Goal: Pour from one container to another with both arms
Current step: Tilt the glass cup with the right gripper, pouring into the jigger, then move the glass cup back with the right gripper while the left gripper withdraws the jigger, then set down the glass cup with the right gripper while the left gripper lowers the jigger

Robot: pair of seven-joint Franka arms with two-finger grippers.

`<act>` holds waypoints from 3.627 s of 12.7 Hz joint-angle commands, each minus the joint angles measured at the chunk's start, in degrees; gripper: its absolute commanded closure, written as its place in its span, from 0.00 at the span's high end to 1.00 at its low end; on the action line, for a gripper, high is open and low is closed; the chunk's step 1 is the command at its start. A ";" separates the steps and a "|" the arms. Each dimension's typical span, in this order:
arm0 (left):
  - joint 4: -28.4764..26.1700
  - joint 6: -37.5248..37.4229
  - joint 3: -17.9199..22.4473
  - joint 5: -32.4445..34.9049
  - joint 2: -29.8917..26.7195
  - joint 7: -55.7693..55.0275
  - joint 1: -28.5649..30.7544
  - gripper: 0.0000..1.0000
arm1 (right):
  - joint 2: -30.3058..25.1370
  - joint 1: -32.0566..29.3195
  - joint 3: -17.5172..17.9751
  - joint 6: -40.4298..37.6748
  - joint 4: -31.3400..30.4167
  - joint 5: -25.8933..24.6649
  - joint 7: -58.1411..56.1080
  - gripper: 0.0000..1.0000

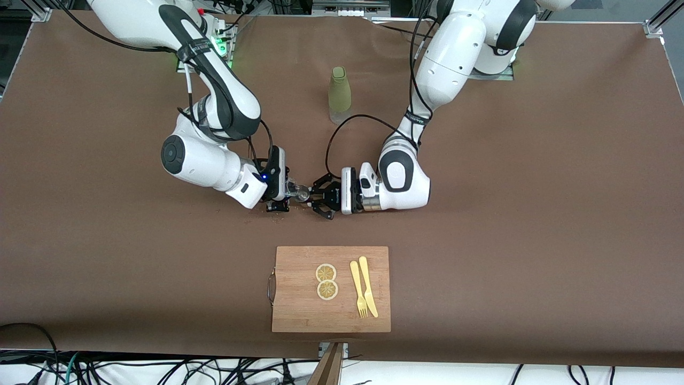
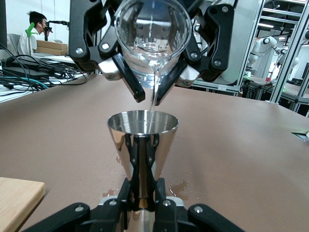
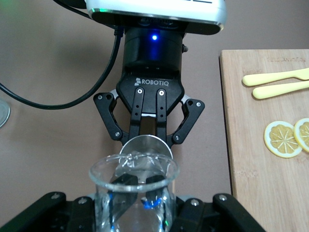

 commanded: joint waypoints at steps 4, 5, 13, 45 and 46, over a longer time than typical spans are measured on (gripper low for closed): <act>1.05 1.87 -0.05 -2.76 0.37 3.77 -0.45 0.00 | -2.44 -0.49 -0.16 0.50 -0.50 2.58 1.03 0.11; 1.05 1.87 -0.05 -2.76 0.20 3.77 -0.45 0.00 | -2.97 -0.84 -0.17 1.02 -0.50 4.25 0.95 0.10; -5.97 -3.57 0.13 -1.88 -4.90 8.94 4.47 0.00 | -3.59 -3.40 -3.75 -6.06 -2.96 37.55 -23.72 0.10; -15.74 -51.04 11.73 50.50 -3.24 41.91 55.54 0.00 | 16.12 -16.22 -31.62 -42.48 -4.62 34.34 -67.63 1.00; -15.74 -51.04 11.81 50.50 -2.80 42.61 55.54 0.00 | 12.79 -16.58 -31.72 -40.65 -6.37 32.93 -64.30 1.00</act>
